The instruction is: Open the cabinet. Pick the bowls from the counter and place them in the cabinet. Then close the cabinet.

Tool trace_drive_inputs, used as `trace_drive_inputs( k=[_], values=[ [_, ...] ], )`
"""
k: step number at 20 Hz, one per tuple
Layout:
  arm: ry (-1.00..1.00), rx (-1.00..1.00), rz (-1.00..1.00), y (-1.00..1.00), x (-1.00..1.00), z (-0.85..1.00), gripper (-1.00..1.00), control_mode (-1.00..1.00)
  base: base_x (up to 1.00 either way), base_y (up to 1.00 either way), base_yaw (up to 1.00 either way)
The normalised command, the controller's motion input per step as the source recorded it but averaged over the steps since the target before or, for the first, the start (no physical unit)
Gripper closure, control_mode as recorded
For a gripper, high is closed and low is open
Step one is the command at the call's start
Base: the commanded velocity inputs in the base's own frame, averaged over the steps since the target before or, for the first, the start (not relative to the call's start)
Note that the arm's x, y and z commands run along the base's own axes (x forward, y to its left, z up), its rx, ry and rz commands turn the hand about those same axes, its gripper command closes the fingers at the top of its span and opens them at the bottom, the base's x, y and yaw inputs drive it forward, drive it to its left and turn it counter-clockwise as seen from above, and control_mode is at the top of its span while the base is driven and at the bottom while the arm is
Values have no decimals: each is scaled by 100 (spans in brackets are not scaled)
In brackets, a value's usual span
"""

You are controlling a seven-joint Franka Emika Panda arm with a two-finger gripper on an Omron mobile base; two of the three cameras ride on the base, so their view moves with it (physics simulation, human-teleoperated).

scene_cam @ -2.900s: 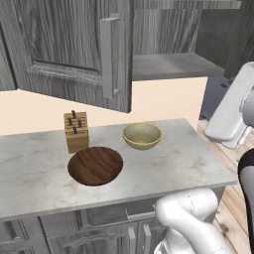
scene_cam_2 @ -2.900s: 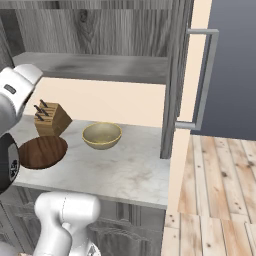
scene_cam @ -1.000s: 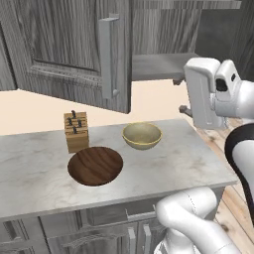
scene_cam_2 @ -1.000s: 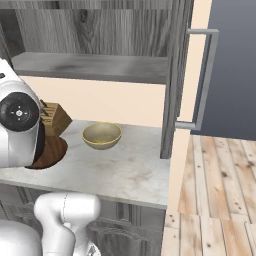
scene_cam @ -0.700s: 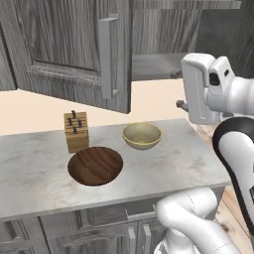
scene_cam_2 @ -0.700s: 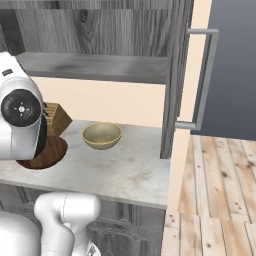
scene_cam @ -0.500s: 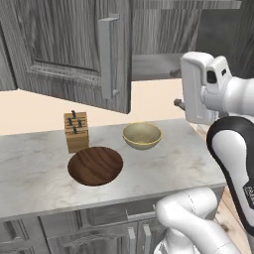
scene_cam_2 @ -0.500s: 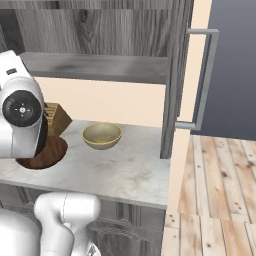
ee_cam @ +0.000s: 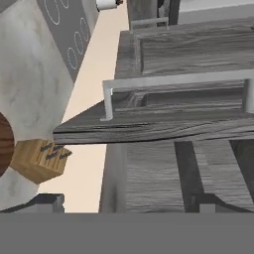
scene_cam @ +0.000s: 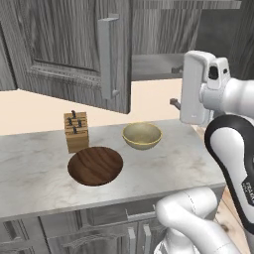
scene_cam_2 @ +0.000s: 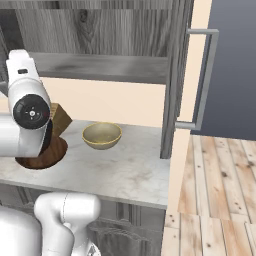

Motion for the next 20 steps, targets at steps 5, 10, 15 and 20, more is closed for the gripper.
trace_drive_inputs(
  k=[5,10,15,20],
  values=[
    [0,9,2,1,5,0,-100,-100,0,0,0],
    [0,4,12,1,27,0,-100,-100,0,0,0],
    [5,0,16,8,34,0,-100,-100,0,0,0],
    [5,0,15,31,32,-3,-100,-100,0,0,0]
  ],
)
